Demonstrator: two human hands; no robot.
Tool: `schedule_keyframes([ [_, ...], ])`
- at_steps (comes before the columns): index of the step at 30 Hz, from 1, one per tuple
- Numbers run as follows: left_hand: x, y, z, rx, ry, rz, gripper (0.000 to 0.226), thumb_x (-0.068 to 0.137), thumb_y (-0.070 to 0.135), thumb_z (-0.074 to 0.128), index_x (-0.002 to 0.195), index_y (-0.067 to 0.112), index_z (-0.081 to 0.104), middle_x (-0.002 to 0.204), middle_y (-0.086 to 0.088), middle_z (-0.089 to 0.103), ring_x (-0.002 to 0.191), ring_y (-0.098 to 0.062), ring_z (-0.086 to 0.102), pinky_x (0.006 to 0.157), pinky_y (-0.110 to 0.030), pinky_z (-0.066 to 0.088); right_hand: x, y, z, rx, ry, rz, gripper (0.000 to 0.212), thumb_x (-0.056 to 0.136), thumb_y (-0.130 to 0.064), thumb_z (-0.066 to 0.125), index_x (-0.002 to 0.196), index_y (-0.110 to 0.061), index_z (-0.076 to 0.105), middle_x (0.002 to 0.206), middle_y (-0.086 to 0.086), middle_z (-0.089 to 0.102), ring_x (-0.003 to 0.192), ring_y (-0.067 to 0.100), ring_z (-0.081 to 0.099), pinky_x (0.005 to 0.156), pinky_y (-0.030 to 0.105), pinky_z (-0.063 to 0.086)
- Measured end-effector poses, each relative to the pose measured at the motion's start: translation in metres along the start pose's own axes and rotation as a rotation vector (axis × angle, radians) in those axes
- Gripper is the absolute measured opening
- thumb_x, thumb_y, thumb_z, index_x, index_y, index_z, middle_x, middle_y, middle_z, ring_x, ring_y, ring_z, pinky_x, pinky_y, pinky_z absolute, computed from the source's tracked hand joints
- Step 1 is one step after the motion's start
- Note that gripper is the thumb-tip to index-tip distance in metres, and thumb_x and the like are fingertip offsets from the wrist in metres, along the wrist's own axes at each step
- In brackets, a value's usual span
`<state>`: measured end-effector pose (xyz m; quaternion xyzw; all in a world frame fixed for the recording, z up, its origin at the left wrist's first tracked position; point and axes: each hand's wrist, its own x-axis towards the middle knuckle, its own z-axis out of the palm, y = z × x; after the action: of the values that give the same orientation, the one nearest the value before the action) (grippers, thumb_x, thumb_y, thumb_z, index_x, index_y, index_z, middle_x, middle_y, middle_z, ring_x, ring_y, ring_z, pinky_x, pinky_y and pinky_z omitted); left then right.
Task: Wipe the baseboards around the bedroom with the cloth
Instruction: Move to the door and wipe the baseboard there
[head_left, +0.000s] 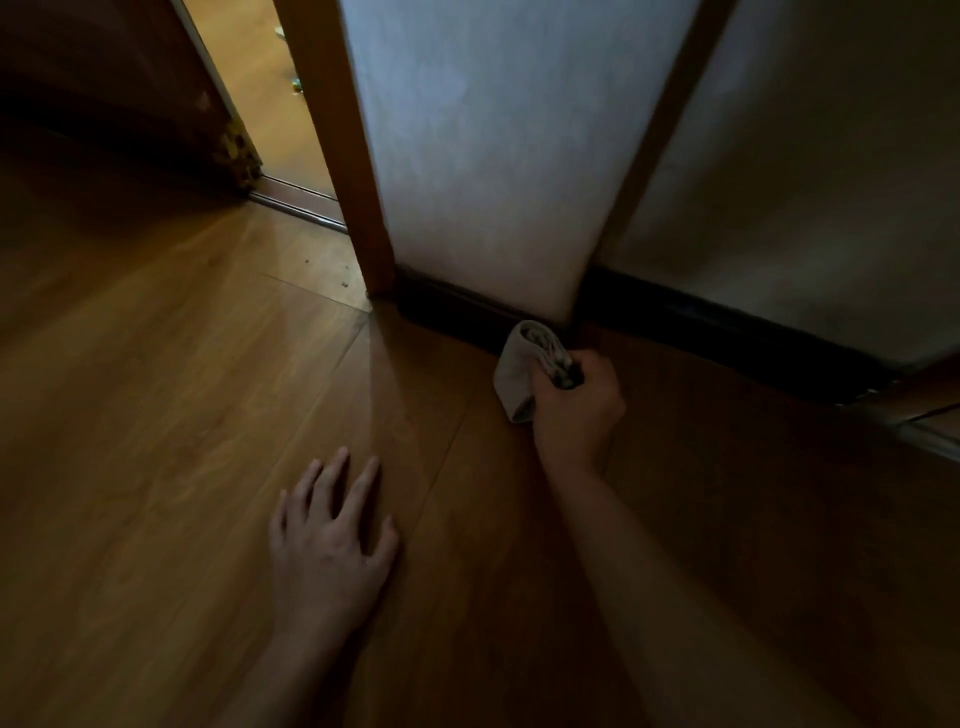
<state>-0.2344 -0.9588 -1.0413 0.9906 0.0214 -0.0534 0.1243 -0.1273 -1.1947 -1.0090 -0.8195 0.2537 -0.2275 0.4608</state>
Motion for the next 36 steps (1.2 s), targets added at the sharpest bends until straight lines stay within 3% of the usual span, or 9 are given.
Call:
schedule_keyframes([
  [5, -0.007, 0.041, 0.000, -0.030, -0.038, 0.169, 0.065, 0.090, 0.058, 0.039, 0.149, 0.033, 0.047, 0.157, 0.000, 0.042, 0.145, -0.023, 0.038, 0.119, -0.055, 0.026, 0.003, 0.005, -0.006, 0.020, 0.006, 0.009, 0.020, 0.076, -0.010, 0.081, 0.080, -0.016, 0.062, 0.083, -0.004, 0.054, 0.075, 0.013, 0.054, 0.062, 0.016, 0.037],
  [11, -0.001, 0.070, 0.012, -0.078, -0.101, 0.270, 0.067, 0.092, 0.062, 0.036, 0.155, 0.039, 0.036, 0.164, 0.005, 0.030, 0.150, -0.020, 0.027, 0.122, -0.047, 0.014, 0.019, 0.031, -0.045, 0.054, 0.026, 0.003, 0.028, 0.080, -0.018, 0.083, 0.104, -0.010, 0.071, 0.094, -0.005, 0.061, 0.086, 0.010, 0.060, 0.071, 0.013, 0.044],
  [15, 0.008, 0.079, 0.021, -0.109, -0.084, 0.284, 0.066, 0.089, 0.060, 0.043, 0.151, 0.038, 0.046, 0.163, 0.004, 0.033, 0.150, -0.021, 0.029, 0.121, -0.045, 0.017, 0.054, 0.032, -0.058, 0.156, 0.164, 0.102, 0.036, 0.084, -0.025, 0.081, 0.115, -0.009, 0.071, 0.102, -0.004, 0.062, 0.097, 0.012, 0.062, 0.085, 0.023, 0.052],
  [19, 0.009, 0.084, 0.029, -0.079, -0.036, 0.302, 0.064, 0.089, 0.059, 0.044, 0.149, 0.037, 0.048, 0.163, 0.003, 0.034, 0.150, -0.021, 0.029, 0.120, -0.043, 0.015, 0.078, 0.026, -0.046, 0.179, 0.131, 0.116, 0.035, 0.087, -0.017, 0.078, 0.120, -0.010, 0.071, 0.107, -0.001, 0.065, 0.099, 0.011, 0.061, 0.079, 0.006, 0.045],
  [22, 0.009, 0.084, 0.032, -0.084, -0.020, 0.295, 0.066, 0.089, 0.060, 0.044, 0.151, 0.040, 0.044, 0.165, 0.005, 0.030, 0.152, -0.019, 0.026, 0.120, -0.045, 0.016, 0.080, 0.022, -0.024, 0.146, 0.146, 0.104, 0.034, 0.090, -0.012, 0.074, 0.124, -0.012, 0.071, 0.118, 0.008, 0.070, 0.101, 0.010, 0.060, 0.083, 0.017, 0.047],
  [26, 0.010, 0.084, 0.033, -0.086, -0.030, 0.295, 0.067, 0.089, 0.061, 0.043, 0.153, 0.041, 0.040, 0.165, 0.007, 0.028, 0.153, -0.018, 0.023, 0.121, -0.047, 0.015, 0.085, 0.023, -0.006, 0.181, 0.222, 0.115, 0.032, 0.090, -0.010, 0.073, 0.122, -0.008, 0.072, 0.117, 0.012, 0.072, 0.105, 0.022, 0.067, 0.083, 0.016, 0.045],
  [29, 0.011, 0.083, 0.033, -0.082, -0.030, 0.293, 0.067, 0.089, 0.062, 0.043, 0.153, 0.041, 0.040, 0.166, 0.007, 0.027, 0.154, -0.018, 0.021, 0.121, -0.046, 0.014, 0.079, 0.030, -0.004, 0.250, 0.129, 0.128, 0.033, 0.090, -0.012, 0.073, 0.123, -0.007, 0.071, 0.116, 0.009, 0.073, 0.105, 0.018, 0.068, 0.089, 0.020, 0.053],
  [33, 0.010, 0.082, 0.035, -0.071, -0.035, 0.296, 0.068, 0.090, 0.063, 0.041, 0.154, 0.041, 0.038, 0.167, 0.006, 0.025, 0.154, -0.017, 0.018, 0.122, -0.047, 0.012, 0.072, 0.042, -0.018, 0.288, -0.037, 0.085, 0.033, 0.090, -0.012, 0.074, 0.123, -0.007, 0.071, 0.114, 0.003, 0.073, 0.102, 0.009, 0.067, 0.086, 0.008, 0.051],
  [36, 0.010, 0.082, 0.034, -0.069, -0.041, 0.301, 0.069, 0.090, 0.065, 0.040, 0.155, 0.041, 0.036, 0.167, 0.006, 0.024, 0.155, -0.017, 0.016, 0.122, -0.045, 0.009, 0.080, 0.041, -0.022, 0.280, -0.023, 0.081, 0.032, 0.090, -0.012, 0.075, 0.122, -0.009, 0.072, 0.112, 0.001, 0.073, 0.100, 0.008, 0.067, 0.088, 0.015, 0.054],
])
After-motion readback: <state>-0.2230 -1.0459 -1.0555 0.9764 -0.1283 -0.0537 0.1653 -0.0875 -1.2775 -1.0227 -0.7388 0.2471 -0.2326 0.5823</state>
